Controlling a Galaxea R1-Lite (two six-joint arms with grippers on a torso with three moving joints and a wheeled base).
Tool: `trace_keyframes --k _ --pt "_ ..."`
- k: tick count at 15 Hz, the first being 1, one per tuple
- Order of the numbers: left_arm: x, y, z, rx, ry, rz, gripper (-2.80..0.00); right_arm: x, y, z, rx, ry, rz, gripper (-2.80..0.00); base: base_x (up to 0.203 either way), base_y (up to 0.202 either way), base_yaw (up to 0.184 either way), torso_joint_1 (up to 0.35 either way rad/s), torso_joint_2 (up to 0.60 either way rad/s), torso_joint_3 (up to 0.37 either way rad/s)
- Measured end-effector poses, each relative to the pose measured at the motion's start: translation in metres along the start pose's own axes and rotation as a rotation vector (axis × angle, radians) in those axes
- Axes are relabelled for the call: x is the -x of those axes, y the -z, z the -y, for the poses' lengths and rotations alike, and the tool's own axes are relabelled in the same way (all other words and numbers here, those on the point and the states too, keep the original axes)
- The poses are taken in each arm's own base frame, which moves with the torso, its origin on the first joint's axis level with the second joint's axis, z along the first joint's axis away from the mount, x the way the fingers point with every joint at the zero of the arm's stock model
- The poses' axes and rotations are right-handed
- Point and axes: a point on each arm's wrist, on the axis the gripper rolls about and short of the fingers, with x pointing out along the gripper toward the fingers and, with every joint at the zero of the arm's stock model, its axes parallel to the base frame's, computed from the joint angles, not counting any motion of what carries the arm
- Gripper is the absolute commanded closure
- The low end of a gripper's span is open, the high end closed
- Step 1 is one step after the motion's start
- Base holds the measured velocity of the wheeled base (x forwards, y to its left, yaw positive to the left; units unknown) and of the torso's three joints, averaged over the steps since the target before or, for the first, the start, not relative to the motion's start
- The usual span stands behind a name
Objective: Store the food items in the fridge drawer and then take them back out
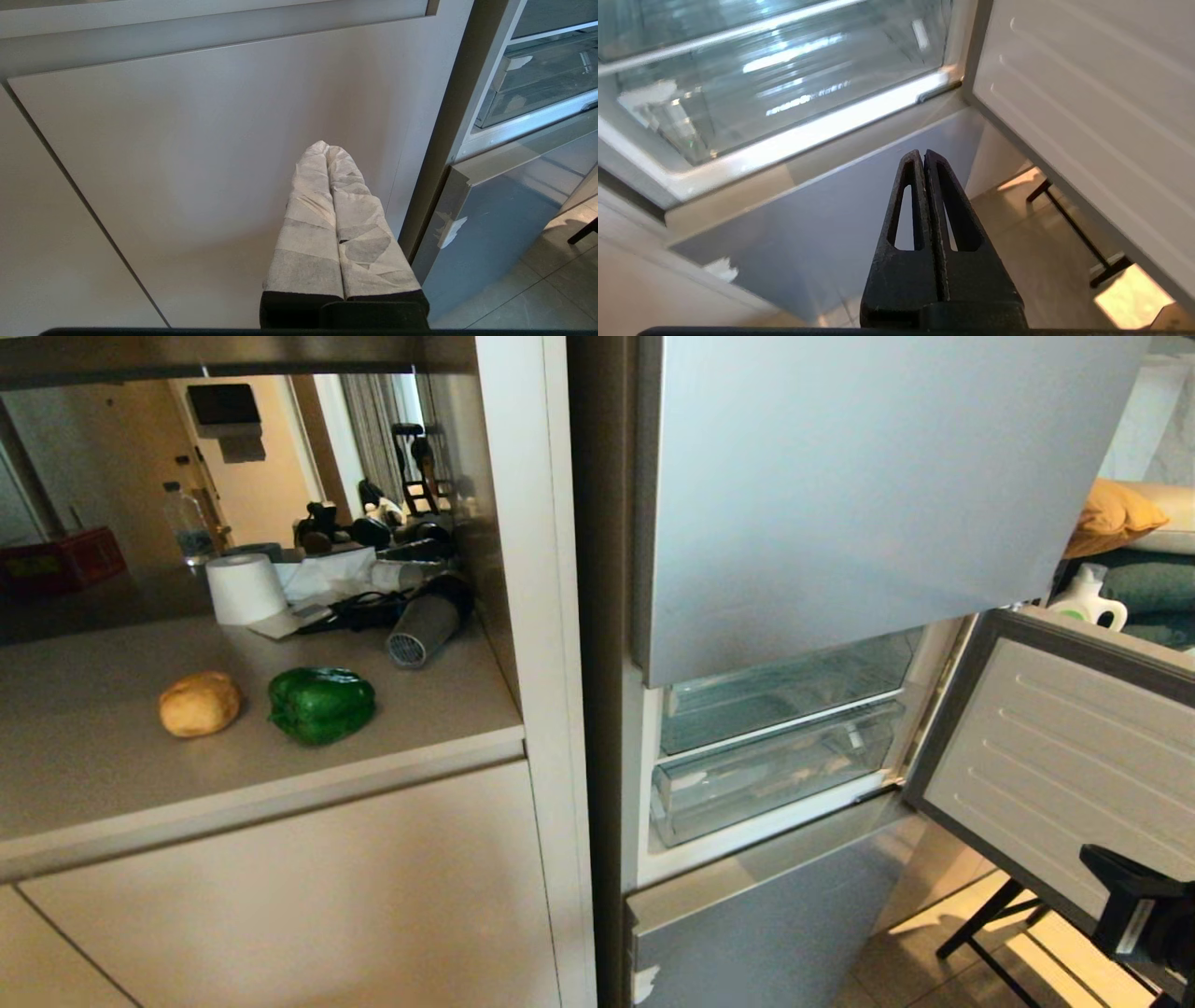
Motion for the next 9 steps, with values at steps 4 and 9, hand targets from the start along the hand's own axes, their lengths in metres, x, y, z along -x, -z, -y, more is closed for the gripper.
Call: trace_keyframes --k 4,9 --pt "0.0 0.0 0.0 0.0 0.0 0.0 0.0 0.013 0.005 0.004 -0.017 -0.001 0.027 0.0 0.0 0.0 0.0 0.0 0.0 0.0" --pt "0.0 0.0 0.0 0.0 0.0 0.0 0.0 0.035 0.02 0.011 -0.019 0.006 0.024 0.0 0.0 0.0 0.0 0.0 0.0 0.0"
